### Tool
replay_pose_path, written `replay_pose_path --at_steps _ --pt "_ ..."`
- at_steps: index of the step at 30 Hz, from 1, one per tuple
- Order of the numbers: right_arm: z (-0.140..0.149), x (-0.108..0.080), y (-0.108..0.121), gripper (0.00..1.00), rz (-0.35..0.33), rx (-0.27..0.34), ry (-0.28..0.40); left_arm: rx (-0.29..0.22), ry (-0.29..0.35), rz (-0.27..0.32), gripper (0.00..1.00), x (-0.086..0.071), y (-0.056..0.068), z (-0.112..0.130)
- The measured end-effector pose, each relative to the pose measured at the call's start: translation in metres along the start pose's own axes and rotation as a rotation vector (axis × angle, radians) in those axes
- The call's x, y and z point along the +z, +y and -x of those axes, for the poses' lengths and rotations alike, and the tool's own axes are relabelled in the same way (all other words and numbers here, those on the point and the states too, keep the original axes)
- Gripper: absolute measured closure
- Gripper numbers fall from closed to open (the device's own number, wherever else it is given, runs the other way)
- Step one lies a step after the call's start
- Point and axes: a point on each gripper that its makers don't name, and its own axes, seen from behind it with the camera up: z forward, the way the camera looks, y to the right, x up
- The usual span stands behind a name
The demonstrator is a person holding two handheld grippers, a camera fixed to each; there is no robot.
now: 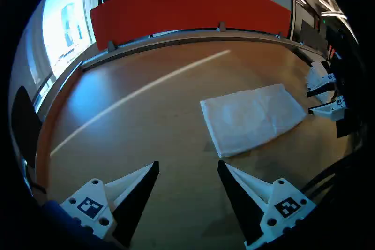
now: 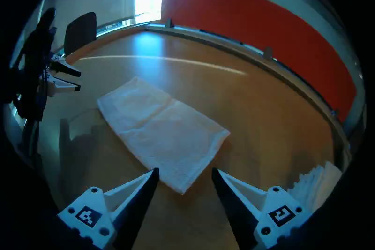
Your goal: Fold towel
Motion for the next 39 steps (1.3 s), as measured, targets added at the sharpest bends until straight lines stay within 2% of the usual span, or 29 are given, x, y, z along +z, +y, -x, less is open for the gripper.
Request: replay_pose_path --at_steps 8,19,25,33,39 --pt "0.003 0.003 -0.004 0.14 -0.033 -0.051 -0.025 -0.042 -0.007 -0.049 0.07 -0.018 -0.018 0.018" --pt "0.02 0.007 -0.001 0.16 -0.063 -0.081 -0.085 -0.095 -0.017 -0.083 0.07 -0.035 -0.032 0.034" --pt "0.034 0.008 -0.004 0.29 -0.101 -0.084 -0.129 -0.101 -0.024 -0.094 0.07 -0.04 -0.037 0.041" --pt "0.042 0.009 -0.002 0.54 -0.122 -0.08 -0.155 -0.106 -0.029 -0.095 0.07 -0.043 -0.038 0.046" --pt "0.046 0.01 -0.001 0.57 -0.125 -0.083 -0.17 -0.103 -0.033 -0.094 0.08 -0.044 -0.037 0.048"
